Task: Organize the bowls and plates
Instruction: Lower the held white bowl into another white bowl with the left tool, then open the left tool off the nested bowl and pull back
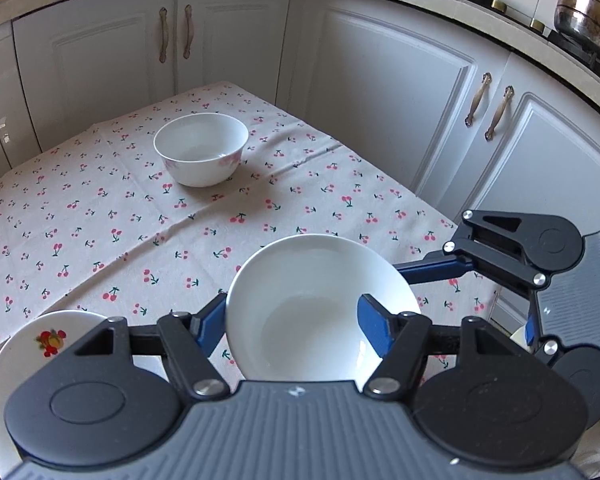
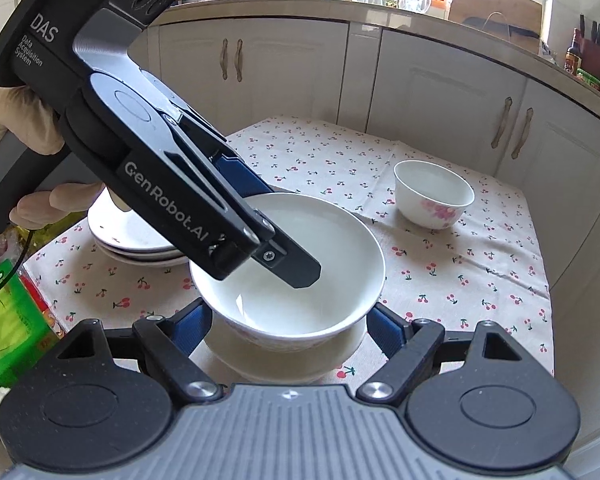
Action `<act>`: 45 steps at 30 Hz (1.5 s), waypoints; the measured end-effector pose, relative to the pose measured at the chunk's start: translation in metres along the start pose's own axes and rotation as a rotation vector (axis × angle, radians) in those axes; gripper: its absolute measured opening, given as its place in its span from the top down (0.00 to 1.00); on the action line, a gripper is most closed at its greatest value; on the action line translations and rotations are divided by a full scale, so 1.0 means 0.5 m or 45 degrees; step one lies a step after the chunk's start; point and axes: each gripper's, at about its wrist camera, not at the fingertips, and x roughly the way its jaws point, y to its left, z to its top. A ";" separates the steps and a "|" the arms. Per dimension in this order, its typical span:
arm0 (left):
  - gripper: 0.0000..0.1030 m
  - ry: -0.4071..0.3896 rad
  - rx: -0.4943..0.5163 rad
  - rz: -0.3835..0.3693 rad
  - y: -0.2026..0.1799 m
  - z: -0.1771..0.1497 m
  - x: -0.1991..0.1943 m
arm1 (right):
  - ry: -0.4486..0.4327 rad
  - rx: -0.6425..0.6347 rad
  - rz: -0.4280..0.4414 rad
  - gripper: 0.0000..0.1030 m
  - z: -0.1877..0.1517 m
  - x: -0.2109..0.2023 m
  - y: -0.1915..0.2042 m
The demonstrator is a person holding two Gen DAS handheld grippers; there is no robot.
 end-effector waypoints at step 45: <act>0.20 -0.031 0.000 -0.007 0.013 -0.045 -0.019 | -0.046 0.047 0.005 0.00 -0.012 -0.029 -0.009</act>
